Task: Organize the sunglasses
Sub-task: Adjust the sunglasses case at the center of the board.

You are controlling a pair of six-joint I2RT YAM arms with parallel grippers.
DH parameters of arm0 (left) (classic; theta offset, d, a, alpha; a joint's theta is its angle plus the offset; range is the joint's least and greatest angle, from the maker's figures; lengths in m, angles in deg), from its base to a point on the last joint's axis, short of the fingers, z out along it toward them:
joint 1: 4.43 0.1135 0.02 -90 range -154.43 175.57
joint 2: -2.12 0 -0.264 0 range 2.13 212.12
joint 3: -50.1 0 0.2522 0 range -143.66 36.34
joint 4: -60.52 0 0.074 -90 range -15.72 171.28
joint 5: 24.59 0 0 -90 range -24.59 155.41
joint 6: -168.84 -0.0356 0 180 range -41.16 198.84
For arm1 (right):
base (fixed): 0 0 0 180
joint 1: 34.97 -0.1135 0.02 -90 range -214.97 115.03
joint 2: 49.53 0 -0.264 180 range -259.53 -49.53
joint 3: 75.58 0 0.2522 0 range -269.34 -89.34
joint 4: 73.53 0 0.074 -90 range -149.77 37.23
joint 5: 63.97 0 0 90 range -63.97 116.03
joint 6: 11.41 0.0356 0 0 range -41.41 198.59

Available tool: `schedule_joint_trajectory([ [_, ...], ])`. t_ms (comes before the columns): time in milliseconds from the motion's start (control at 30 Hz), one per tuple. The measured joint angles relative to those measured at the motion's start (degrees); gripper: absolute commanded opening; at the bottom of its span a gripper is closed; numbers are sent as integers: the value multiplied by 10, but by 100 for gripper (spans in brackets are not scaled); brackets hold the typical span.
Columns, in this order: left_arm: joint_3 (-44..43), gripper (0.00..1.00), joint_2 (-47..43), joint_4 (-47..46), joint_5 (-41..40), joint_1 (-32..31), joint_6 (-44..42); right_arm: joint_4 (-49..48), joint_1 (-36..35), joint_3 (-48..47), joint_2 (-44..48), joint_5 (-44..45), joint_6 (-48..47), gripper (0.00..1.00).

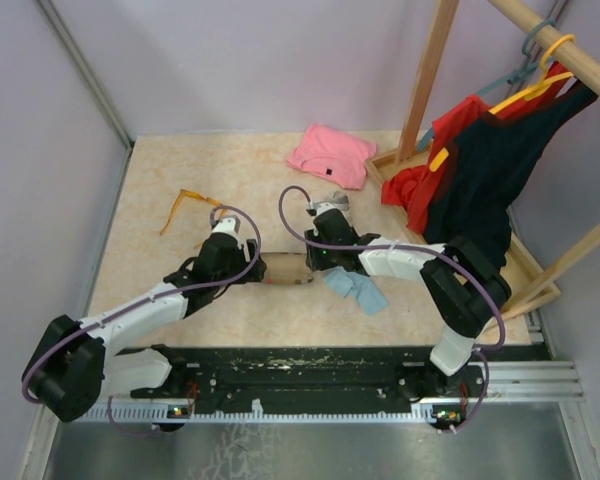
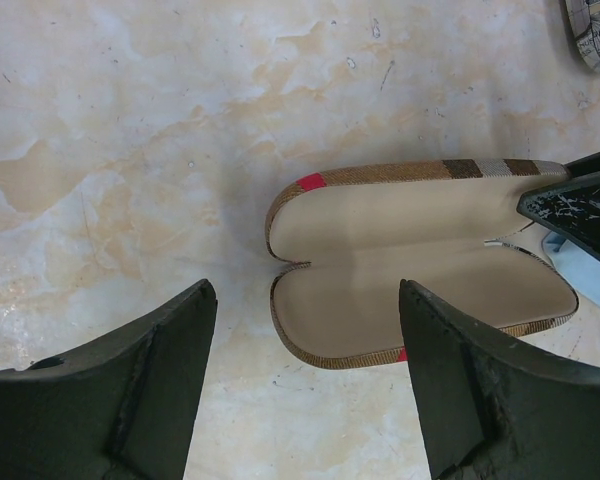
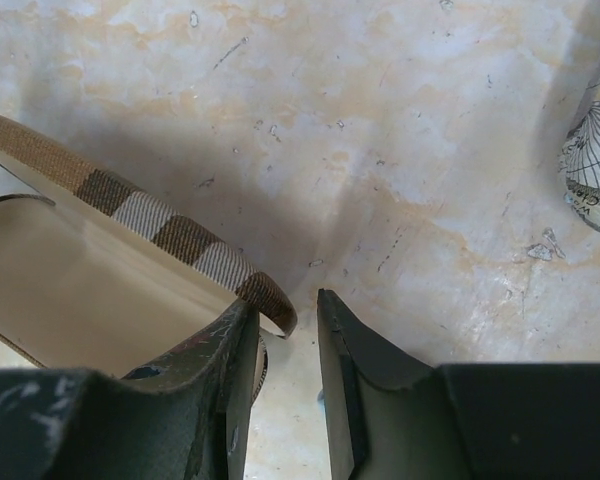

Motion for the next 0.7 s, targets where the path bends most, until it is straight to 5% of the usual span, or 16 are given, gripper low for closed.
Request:
schedule_joint_trajectory([
  [433, -2, 90, -9, 12, 0, 0, 0, -6, -1, 0, -22, 12, 0, 4],
  [700, -28, 99, -22, 43, -8, 1, 5, -12, -3, 0, -22, 37, -2, 0],
])
